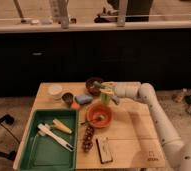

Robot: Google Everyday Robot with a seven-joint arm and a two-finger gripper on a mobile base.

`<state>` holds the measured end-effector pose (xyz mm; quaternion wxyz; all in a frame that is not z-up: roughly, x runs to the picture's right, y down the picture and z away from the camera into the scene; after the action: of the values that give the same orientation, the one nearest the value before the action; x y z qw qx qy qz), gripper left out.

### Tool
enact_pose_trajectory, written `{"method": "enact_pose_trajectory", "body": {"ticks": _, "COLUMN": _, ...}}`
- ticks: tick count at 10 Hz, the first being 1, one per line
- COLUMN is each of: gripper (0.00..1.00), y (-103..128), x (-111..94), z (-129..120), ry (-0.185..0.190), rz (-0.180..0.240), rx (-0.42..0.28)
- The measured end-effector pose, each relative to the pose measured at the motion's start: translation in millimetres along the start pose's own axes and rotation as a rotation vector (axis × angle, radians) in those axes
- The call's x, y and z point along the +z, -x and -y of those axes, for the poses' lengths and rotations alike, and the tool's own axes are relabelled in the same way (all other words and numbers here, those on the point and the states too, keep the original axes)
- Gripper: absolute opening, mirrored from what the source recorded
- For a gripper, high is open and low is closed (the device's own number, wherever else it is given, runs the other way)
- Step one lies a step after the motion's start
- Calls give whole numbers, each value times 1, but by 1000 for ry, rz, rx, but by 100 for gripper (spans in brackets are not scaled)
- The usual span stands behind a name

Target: Place pepper in plastic cup

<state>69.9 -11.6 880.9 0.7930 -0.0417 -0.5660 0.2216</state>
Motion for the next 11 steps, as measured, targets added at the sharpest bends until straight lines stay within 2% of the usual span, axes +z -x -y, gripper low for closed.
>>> {"method": "enact_pose_trajectory", "body": {"ticks": 7, "gripper": 80, "y": 1, "x": -5, "z": 0, "ry": -13, "rz": 1, "rx": -1}}
{"method": "enact_pose_trajectory", "body": {"ticks": 11, "gripper": 80, "y": 3, "x": -17, "z": 1, "ry": -24, "rz": 8, "rx": -8}}
